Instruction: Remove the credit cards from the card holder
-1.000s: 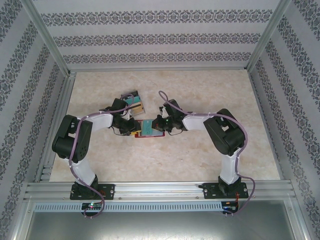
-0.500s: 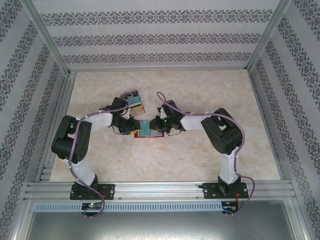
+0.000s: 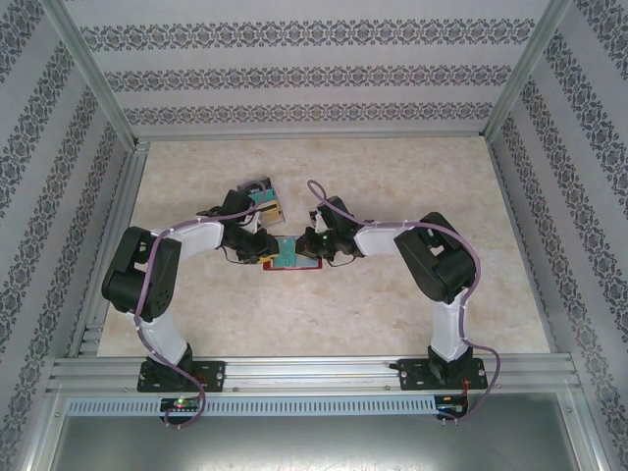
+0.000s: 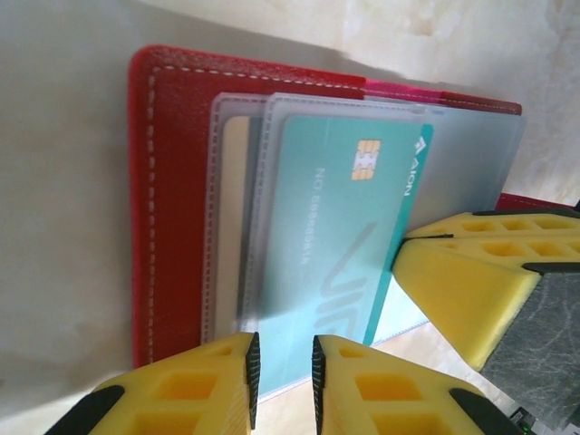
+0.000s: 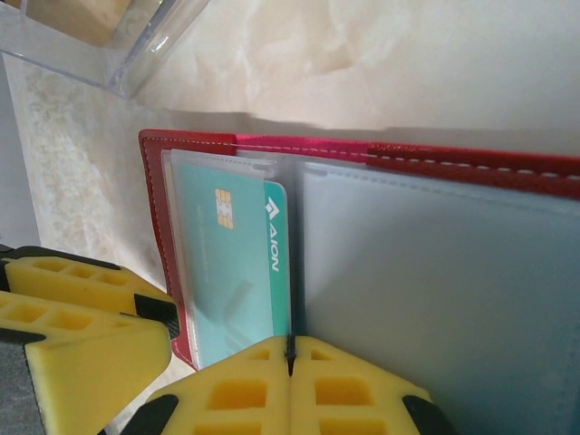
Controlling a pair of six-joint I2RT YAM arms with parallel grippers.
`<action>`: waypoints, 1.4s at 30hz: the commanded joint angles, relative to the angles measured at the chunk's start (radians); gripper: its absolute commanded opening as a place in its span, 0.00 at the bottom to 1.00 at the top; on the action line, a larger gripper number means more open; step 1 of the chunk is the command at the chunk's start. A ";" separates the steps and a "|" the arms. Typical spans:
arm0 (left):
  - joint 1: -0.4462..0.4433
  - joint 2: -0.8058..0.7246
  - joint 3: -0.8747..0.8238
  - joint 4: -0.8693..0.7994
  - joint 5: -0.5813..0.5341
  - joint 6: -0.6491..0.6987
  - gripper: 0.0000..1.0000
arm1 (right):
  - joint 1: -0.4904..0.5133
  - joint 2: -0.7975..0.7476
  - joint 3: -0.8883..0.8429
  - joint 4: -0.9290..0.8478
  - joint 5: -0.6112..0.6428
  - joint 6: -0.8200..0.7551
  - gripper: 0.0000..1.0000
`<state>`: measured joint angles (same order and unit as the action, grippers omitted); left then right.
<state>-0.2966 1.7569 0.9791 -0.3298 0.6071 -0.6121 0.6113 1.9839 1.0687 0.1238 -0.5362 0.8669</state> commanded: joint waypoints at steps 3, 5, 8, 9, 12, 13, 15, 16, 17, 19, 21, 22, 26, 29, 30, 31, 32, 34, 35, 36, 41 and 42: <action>-0.021 0.043 0.027 0.036 0.003 -0.018 0.24 | 0.005 -0.011 -0.014 -0.006 0.019 -0.002 0.00; -0.022 0.055 0.016 0.032 -0.016 -0.018 0.22 | 0.004 -0.017 -0.016 -0.009 0.022 -0.004 0.00; -0.020 0.071 0.002 0.014 -0.037 -0.012 0.21 | 0.001 -0.031 -0.020 -0.023 0.029 -0.015 0.00; -0.020 0.071 -0.004 0.016 -0.040 -0.012 0.21 | -0.003 -0.037 -0.023 -0.027 0.032 -0.018 0.00; -0.018 0.059 -0.026 0.020 -0.049 -0.015 0.21 | -0.013 -0.049 -0.033 -0.030 0.030 -0.022 0.00; -0.017 0.053 -0.028 0.019 -0.053 -0.014 0.21 | -0.015 -0.053 -0.036 -0.029 0.030 -0.023 0.00; -0.015 0.043 -0.034 0.014 -0.059 -0.013 0.21 | -0.019 -0.059 -0.042 -0.029 0.031 -0.024 0.00; -0.014 0.040 -0.036 0.011 -0.059 -0.011 0.21 | -0.021 -0.060 -0.046 -0.029 0.031 -0.025 0.00; -0.011 0.036 -0.036 0.009 -0.061 -0.009 0.21 | -0.023 -0.062 -0.046 -0.029 0.032 -0.024 0.00; -0.009 0.032 -0.036 0.006 -0.063 -0.006 0.21 | -0.024 -0.067 -0.048 -0.029 0.033 -0.024 0.00; -0.007 0.030 -0.037 0.008 -0.056 -0.005 0.21 | -0.025 -0.071 -0.048 -0.023 0.028 -0.029 0.00; -0.007 0.030 -0.037 0.011 -0.052 -0.006 0.21 | -0.023 -0.070 -0.043 -0.024 0.023 -0.032 0.03; -0.009 0.032 -0.043 0.020 -0.048 -0.012 0.21 | -0.009 -0.058 -0.022 -0.010 0.007 -0.032 0.17; -0.008 0.035 -0.048 0.026 -0.041 -0.013 0.21 | 0.005 -0.041 0.005 -0.022 0.004 -0.039 0.21; -0.007 0.036 -0.049 0.027 -0.038 -0.014 0.21 | 0.007 -0.035 0.009 -0.023 0.005 -0.039 0.21; -0.008 0.039 -0.050 0.030 -0.035 -0.015 0.21 | 0.011 -0.029 0.011 -0.021 0.003 -0.038 0.21; -0.008 0.039 -0.050 0.032 -0.032 -0.017 0.21 | 0.010 -0.025 0.014 -0.020 0.004 -0.036 0.21; -0.008 0.039 -0.050 0.034 -0.030 -0.018 0.21 | 0.013 -0.020 0.019 -0.021 0.002 -0.039 0.21; -0.007 0.039 -0.050 0.034 -0.029 -0.018 0.21 | 0.012 -0.017 0.021 -0.022 0.001 -0.038 0.21; -0.008 0.039 -0.050 0.032 -0.028 -0.017 0.21 | 0.015 -0.013 0.025 -0.025 0.002 -0.039 0.21; -0.008 0.039 -0.049 0.029 -0.029 -0.015 0.21 | 0.017 0.008 0.040 -0.056 0.018 -0.040 0.23; -0.008 0.038 -0.049 0.028 -0.029 -0.014 0.21 | 0.019 0.011 0.040 -0.065 0.024 -0.044 0.24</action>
<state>-0.3073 1.7885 0.9596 -0.2623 0.6060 -0.6174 0.6197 1.9709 1.0851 0.0906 -0.5209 0.8383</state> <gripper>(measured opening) 0.207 0.234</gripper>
